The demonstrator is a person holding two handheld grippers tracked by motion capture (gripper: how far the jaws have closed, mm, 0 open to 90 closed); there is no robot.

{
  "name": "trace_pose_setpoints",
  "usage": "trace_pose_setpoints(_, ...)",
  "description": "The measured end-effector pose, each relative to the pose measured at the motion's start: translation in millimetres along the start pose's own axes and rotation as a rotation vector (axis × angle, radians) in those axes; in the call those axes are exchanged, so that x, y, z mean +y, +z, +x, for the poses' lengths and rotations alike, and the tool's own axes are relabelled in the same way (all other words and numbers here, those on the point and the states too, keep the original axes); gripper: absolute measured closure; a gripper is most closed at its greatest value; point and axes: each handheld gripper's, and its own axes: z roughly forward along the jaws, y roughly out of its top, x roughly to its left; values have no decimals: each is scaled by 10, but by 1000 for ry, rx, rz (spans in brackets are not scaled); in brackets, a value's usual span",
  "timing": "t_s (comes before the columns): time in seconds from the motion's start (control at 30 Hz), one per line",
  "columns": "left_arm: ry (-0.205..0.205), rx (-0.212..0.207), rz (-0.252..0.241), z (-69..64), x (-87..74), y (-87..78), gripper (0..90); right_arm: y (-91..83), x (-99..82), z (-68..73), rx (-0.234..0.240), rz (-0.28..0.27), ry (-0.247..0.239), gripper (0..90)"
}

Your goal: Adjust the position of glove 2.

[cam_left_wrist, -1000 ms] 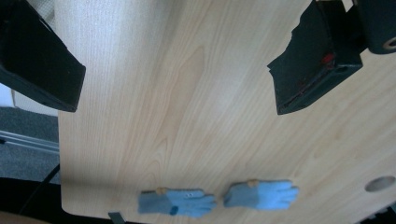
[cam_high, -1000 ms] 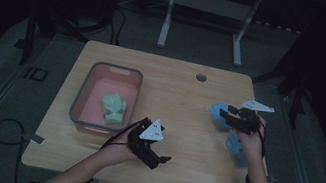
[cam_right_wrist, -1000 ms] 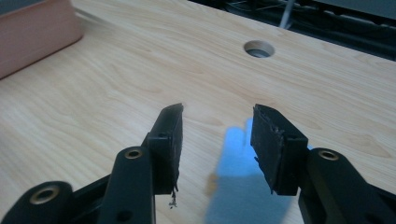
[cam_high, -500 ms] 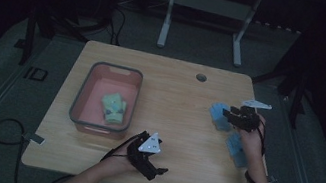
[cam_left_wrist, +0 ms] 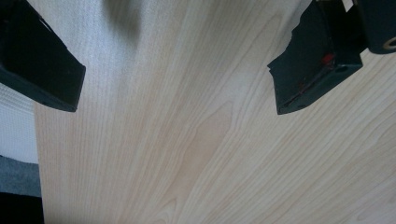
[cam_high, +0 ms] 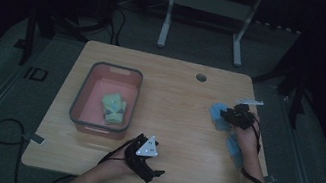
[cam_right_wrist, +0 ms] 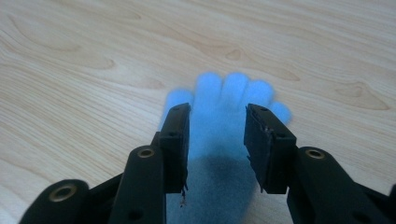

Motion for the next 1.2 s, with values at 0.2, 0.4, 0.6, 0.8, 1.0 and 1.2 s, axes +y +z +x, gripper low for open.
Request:
trace_pose_setpoints(0.2, 3, -6, -9, -6, -2, -11, 25, 137, -81, 3, -11, 71, 22, 663)
trace_pose_setpoints(0.4, -3, 1, -18, -5, -12, -17, 25, 159, -72, 72, -56, 91, 4, 802)
trace_pose_setpoints(0.6, 0, 3, -19, -3, -27, -12, 25, 162, -2, 126, -106, 115, 124, 856)
trace_pose_setpoints(0.8, 5, 9, -21, 0, -36, -14, 25, -37, 165, 320, -99, 68, 92, 881)
trace_pose_setpoints(1.0, -2, 12, -30, 8, -36, -19, 25, -320, 281, 571, -33, -15, 100, 883)
trace_pose_setpoints(1.2, -2, 19, -32, 12, -37, -20, 25, -671, 280, 1091, 6, -86, 83, 884)
